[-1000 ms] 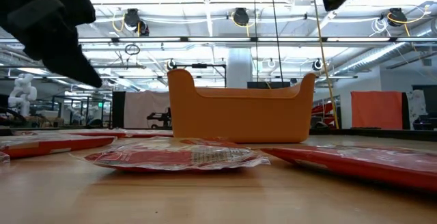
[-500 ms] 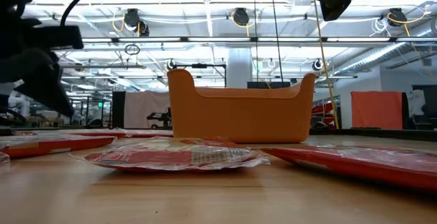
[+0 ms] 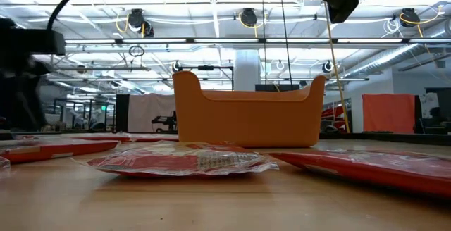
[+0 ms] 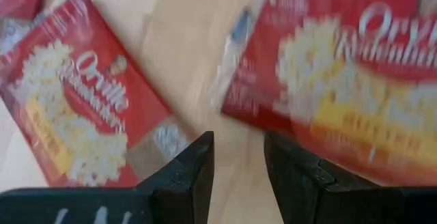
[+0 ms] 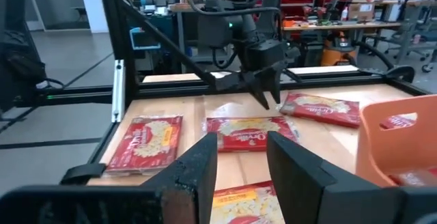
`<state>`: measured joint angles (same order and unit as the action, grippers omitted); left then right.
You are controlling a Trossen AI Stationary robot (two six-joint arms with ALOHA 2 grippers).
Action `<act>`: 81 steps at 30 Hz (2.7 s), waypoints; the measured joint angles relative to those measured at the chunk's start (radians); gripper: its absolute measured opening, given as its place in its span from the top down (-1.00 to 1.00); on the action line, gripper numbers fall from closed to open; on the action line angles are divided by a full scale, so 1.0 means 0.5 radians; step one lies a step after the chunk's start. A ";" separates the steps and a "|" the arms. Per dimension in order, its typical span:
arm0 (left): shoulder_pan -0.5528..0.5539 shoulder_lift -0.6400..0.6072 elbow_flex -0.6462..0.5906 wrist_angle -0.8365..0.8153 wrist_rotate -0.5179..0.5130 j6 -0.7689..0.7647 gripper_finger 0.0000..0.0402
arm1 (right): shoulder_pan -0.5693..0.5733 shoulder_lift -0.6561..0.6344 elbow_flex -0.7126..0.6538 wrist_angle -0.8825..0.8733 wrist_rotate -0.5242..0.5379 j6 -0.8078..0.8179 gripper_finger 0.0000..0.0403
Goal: Sort popcorn bags into baskets
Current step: Put the red popcorn bag into the orange bin
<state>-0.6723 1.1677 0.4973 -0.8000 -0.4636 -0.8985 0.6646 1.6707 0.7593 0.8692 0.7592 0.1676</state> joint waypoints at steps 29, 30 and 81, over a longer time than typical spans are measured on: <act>-0.179 0.745 0.071 -0.141 -0.326 0.416 0.35 | 0.115 0.000 0.000 -0.021 0.006 0.007 0.41; -0.178 0.746 0.069 -0.139 -0.332 0.416 0.37 | 0.115 0.000 0.000 -0.021 0.006 0.006 0.41; -0.413 0.735 0.773 -0.323 -0.595 0.425 1.00 | -0.491 1.138 1.540 -1.027 -0.158 -0.728 -0.05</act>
<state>-0.8787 1.5352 0.8837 -0.9614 -0.7609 -0.6858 0.4190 2.2395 1.5295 0.3557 0.6800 -0.1965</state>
